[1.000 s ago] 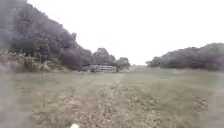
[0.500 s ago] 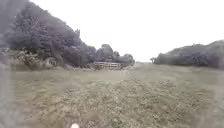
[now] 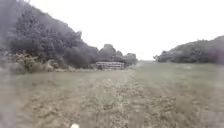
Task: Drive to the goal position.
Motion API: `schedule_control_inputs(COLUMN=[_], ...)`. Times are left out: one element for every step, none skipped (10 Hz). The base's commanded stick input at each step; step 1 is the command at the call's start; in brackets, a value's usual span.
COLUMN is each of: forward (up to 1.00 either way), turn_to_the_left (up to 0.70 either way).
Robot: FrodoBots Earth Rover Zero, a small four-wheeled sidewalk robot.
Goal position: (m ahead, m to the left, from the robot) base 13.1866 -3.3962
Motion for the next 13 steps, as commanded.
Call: schedule_control_inputs(forward=[0.7, 0.7, 0.7, 0.7, 0.7, 0.7, 0.7, 0.7, 0.7, 0.7, 0.7, 0.7, 0.7], turn_to_the_left=[0.0, 0.0, 0.0, 0.0, 0.0, 0.0, 0.0, 0.0, 0.0, 0.0, 0.0, 0.0, 0.0])
